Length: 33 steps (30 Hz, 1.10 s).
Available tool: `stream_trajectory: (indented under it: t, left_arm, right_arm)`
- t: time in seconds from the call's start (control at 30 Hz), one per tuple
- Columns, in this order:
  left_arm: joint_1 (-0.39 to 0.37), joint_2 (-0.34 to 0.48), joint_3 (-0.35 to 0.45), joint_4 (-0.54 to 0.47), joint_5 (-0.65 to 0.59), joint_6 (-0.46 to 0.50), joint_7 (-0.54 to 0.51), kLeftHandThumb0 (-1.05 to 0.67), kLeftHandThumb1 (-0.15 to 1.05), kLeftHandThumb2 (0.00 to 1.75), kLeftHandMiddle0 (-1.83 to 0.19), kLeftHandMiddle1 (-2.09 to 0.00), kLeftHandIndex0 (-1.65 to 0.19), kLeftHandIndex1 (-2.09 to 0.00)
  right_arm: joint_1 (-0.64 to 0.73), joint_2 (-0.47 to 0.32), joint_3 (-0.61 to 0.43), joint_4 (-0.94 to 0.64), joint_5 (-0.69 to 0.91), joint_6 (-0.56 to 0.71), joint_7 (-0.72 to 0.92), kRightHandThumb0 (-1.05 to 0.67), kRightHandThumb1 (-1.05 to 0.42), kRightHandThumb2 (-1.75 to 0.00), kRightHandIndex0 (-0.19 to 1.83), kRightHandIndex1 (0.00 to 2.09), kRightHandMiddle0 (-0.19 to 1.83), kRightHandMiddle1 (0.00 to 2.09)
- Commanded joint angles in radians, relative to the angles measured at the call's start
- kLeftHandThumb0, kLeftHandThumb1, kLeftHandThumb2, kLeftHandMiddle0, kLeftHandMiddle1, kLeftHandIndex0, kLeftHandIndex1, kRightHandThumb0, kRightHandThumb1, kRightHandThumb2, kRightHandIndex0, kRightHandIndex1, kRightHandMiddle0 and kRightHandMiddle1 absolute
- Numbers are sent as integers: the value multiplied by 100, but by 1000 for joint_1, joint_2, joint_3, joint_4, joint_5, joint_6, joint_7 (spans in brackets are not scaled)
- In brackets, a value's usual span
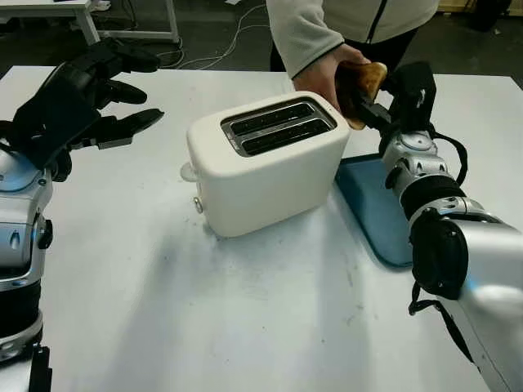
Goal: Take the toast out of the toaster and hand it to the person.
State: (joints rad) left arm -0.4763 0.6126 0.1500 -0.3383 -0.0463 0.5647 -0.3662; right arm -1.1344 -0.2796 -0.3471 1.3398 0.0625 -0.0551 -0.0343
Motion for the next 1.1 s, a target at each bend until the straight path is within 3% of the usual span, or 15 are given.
stream_trajectory:
  t: [0.0, 0.03, 0.07, 0.1, 0.13, 0.2, 0.23, 0.43, 0.63, 0.83, 0.97, 1.07]
  left_arm:
    - [3, -1, 1, -8, 2, -3, 4, -33, 76, 40, -1, -121, -12, -88]
    - [3, 1, 0, -10, 5, -1, 4, -33, 76, 40, -1, -121, -12, -88]
    - [3, 3, -1, -11, 6, 3, 3, -33, 75, 40, -1, -121, -12, -88]
    - [3, 6, -3, -12, 9, 2, 2, -34, 75, 40, -1, -121, -11, -88]
    - [4, 9, -4, -12, 11, -3, 0, -33, 76, 40, -1, -120, -12, -88]
    - [5, 6, 0, -10, 4, -6, -4, -32, 76, 40, -1, -120, -12, -87]
    - [5, 0, 5, -9, -2, -4, -2, -31, 76, 40, -1, -120, -11, -87]
    - [9, -6, 4, -13, 1, -2, 6, -32, 75, 41, -1, -121, -12, -88]
    - [12, -8, 16, -8, -11, -4, 0, -32, 74, 42, 0, -121, -11, -88]
    - [39, -36, 57, -73, -59, 54, 10, -29, 75, 44, 0, -114, -5, -88]
    - [92, -68, 95, -138, -70, 73, 50, -30, 76, 47, 0, -110, -3, -88]
    - [148, -108, 117, -193, -71, 53, 90, -30, 79, 50, 0, -108, -3, -87]
  right_arm:
    - [-16, 0, -11, -4, 18, 1, 14, -36, -92, -37, 66, 175, 14, 175]
    - [-14, -2, -9, -5, 14, -9, 24, -44, -92, -35, 64, 175, 17, 175]
    - [-11, -6, -3, -6, 8, -20, 53, -51, -92, -34, 44, 174, 16, 166]
    - [-7, -13, 10, -9, -2, -35, 99, -60, -92, -36, 27, 134, 14, 123]
    - [-4, -18, 20, -11, -10, -45, 137, -68, -92, -43, 14, 68, 12, 62]
    - [0, -29, 30, -14, -13, -54, 203, -78, -92, -46, 4, 16, 6, 15]
    - [2, -32, 31, -14, -10, -57, 219, -80, -92, -45, 2, 8, 3, 7]
    - [8, -36, 31, -18, -6, -68, 219, -83, -92, -44, 0, 0, 0, 0]
    - [34, -27, 35, -32, -7, -101, 159, -80, -92, -78, 0, 0, 0, 0]
    - [139, -1, 69, -96, -12, -209, 127, -81, -92, -88, 0, 0, 0, 0]
    - [289, 24, 98, -254, -5, -323, 156, -81, -92, -86, 7, 3, 6, 3]
    - [453, 45, 124, -479, 22, -348, 224, -83, -92, -84, 9, 4, 9, 4]
